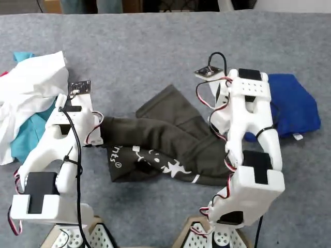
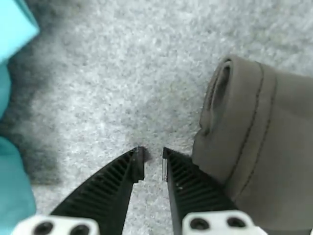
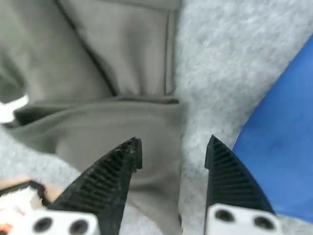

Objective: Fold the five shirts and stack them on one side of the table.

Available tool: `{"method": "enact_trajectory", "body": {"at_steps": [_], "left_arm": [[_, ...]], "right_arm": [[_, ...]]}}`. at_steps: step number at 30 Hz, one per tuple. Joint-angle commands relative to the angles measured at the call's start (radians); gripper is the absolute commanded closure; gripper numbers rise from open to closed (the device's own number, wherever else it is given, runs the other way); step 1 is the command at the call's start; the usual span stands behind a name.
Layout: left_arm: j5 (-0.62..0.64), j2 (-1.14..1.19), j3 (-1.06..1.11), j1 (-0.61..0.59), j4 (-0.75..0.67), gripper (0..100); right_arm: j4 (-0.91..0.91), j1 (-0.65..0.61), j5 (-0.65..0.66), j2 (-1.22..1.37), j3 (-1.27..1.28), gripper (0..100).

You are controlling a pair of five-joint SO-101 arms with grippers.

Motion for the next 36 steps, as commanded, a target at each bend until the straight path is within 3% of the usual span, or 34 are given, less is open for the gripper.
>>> {"method": "enact_trajectory", "body": {"at_steps": [1,11,36], "left_arm": [[-0.003,0.006,-0.022,0.004,-0.014,91],[-0.005,0.017,-0.045,0.007,-0.006,91],[-0.005,0.017,-0.045,0.008,-0.006,91]], "right_arm": [[-0.092,-0.011,-0.014,-0.005,0.047,74.9],[-0.265,-0.046,-0.006,-0.012,0.2,79.7],[-0.362,-0.064,-0.006,-0.002,0.254,80.5]]}}
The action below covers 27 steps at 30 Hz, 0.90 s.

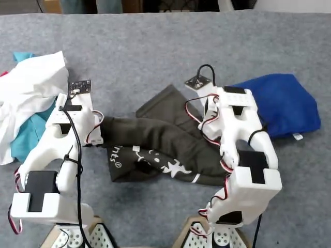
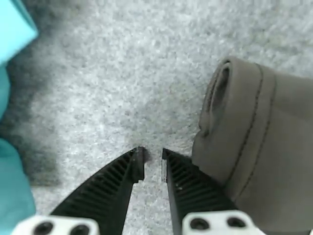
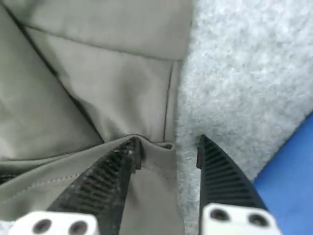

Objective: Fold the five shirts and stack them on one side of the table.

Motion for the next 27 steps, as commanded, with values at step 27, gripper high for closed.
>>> {"method": "enact_trajectory", "body": {"at_steps": [27], "left_arm": [[-0.005,0.005,-0.033,0.007,-0.008,90]], "right_arm": [[0.049,0.063,0.0,-0.153,-0.008,93.5]]}}
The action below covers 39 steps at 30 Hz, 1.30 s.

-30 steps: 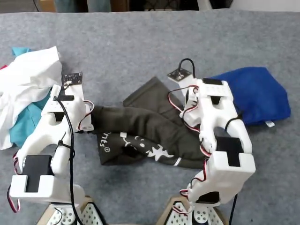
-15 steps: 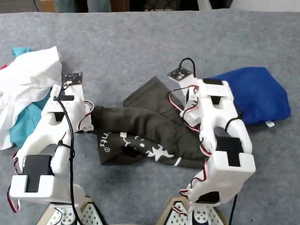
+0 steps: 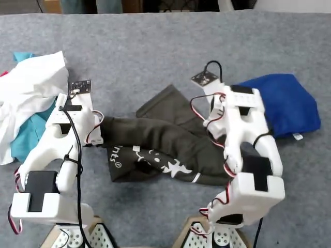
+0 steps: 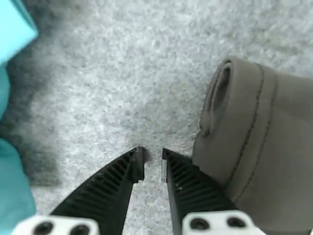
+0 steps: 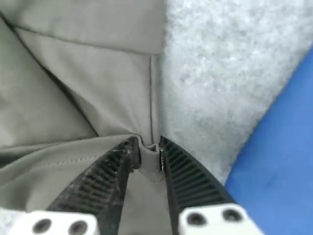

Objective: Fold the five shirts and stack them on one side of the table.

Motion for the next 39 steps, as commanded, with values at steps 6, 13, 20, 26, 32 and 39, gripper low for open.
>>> {"method": "enact_trajectory", "body": {"at_steps": [6,13,20,26,32,39], "left_arm": [[-0.005,0.005,-0.031,0.007,-0.008,90],[-0.005,0.005,-0.031,0.007,-0.008,90],[-0.005,0.005,-0.031,0.007,-0.008,91],[-0.005,0.005,-0.031,0.007,-0.008,91],[-0.005,0.005,-0.031,0.005,-0.008,91],[-0.005,0.005,-0.031,0.005,-0.008,91]], "right_arm": [[0.028,0.023,0.0,-0.067,-0.008,93.5],[0.023,0.021,-0.008,-0.064,-0.008,88.2],[0.028,0.021,-0.008,-0.062,-0.008,86.5],[0.009,0.018,-0.002,-0.062,0.024,87.8],[-0.095,0.02,-0.009,-0.062,0.07,87.5],[-0.106,0.02,-0.009,-0.062,0.074,87.8]]}}
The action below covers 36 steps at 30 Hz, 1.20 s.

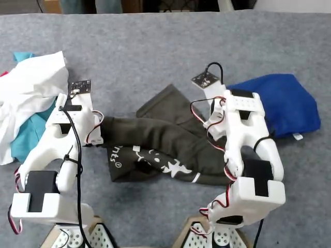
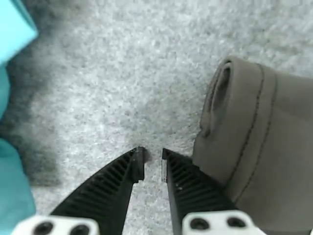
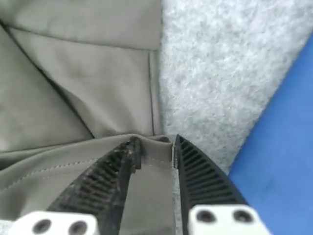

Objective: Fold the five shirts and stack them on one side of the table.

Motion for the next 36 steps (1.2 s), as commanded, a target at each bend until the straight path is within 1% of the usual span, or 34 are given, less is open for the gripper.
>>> {"method": "enact_trajectory", "body": {"at_steps": [1,4,8,12,21,26,32,36], "left_arm": [[-0.005,0.005,-0.031,0.005,-0.008,91],[-0.005,0.005,-0.031,0.005,-0.008,91],[-0.005,0.005,-0.031,0.004,-0.008,91],[-0.005,0.005,-0.031,0.004,-0.008,91],[-0.005,0.005,-0.031,0.004,-0.008,91],[-0.005,0.005,-0.033,0.002,-0.008,91],[-0.002,0.005,-0.047,0.002,-0.017,90],[-0.003,0.005,-0.127,0.001,-0.005,90]], "right_arm": [[-0.014,0.018,-0.009,-0.041,-0.001,87.8],[-0.014,0.02,-0.008,-0.041,-0.001,88.1],[-0.015,0.018,-0.002,-0.041,0.015,94.6],[-0.015,0.018,0.0,-0.041,0.015,93.6],[-0.008,0.02,-0.002,-0.05,0.015,97.0],[0.029,0.02,-0.011,-0.124,0.008,97.1],[0.031,0.015,-0.13,-0.305,-0.03,97.1],[0.029,0.018,-0.203,-0.415,-0.104,97.1]]}}
